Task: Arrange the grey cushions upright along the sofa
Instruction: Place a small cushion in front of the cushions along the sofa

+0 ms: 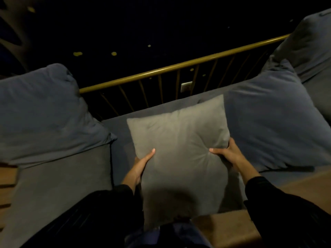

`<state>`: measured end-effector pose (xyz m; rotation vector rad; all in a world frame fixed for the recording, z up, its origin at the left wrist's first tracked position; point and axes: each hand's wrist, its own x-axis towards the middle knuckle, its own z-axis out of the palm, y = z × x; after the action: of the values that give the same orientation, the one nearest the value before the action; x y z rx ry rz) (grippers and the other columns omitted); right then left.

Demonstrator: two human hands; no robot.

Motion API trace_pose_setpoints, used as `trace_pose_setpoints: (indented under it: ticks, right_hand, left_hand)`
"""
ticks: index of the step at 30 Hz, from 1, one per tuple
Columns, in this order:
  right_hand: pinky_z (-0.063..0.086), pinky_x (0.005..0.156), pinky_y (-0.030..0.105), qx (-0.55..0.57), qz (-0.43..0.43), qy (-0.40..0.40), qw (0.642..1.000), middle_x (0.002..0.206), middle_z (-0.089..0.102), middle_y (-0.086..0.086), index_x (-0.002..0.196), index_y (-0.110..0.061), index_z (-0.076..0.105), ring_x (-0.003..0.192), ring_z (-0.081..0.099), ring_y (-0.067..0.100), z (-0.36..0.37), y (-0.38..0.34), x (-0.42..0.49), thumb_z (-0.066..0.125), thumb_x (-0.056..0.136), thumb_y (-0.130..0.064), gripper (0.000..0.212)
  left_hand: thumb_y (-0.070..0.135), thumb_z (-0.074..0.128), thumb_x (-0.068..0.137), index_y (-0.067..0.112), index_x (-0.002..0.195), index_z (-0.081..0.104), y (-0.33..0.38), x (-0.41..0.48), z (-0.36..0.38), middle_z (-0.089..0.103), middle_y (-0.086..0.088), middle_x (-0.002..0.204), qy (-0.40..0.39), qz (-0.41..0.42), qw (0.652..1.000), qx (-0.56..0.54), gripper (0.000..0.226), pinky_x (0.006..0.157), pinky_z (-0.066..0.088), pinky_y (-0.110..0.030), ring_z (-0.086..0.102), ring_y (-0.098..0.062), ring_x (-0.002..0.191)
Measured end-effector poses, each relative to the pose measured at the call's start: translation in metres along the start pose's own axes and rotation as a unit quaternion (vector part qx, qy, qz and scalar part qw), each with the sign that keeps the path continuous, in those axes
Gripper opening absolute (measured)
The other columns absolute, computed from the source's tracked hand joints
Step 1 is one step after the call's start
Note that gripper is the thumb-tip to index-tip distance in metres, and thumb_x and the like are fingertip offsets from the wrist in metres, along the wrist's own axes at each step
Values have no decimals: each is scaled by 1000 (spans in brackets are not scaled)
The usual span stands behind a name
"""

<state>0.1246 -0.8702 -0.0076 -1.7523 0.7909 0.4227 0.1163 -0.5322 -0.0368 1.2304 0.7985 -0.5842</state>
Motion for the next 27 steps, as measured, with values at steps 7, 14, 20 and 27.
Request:
trace_pose_setpoints:
  ticks: [7, 14, 20, 27]
  right_hand:
    - [42, 100, 40, -53, 26, 13, 998, 147, 47, 17, 146, -7, 38, 131, 49, 37, 12, 25, -7, 81, 73, -9, 85]
    - [34, 114, 52, -192, 23, -26, 981, 154, 35, 20, 157, -22, 8, 137, 38, 43, 29, 17, 21, 66, 85, -25, 92]
    - [30, 115, 49, -312, 45, 0, 949, 154, 31, 26, 156, -11, 13, 139, 36, 43, 38, 22, 15, 54, 94, -35, 79]
    - [45, 97, 47, 30, 78, 211, 974, 130, 62, 25, 127, 8, 57, 120, 57, 41, -29, 54, -8, 62, 91, -19, 45]
  left_hand:
    - [49, 96, 39, 17, 136, 56, -56, 17, -8, 69, -3, 127, 62, 8, 998, 13, 109, 106, 48, -48, 65, -27, 116]
    - [65, 87, 42, 15, 145, 45, -62, 46, -3, 57, -6, 142, 87, -4, 992, 95, 121, 113, 41, -46, 55, -28, 130]
    - [34, 66, 90, -3, 146, 37, -15, 3, 30, 44, -23, 151, 157, 15, 906, 393, 74, 116, 29, -35, 42, -35, 141]
    - [9, 58, 90, 3, 140, 46, 42, -2, 97, 51, -22, 140, 102, 156, 861, 473, 52, 109, 40, -37, 51, -38, 129]
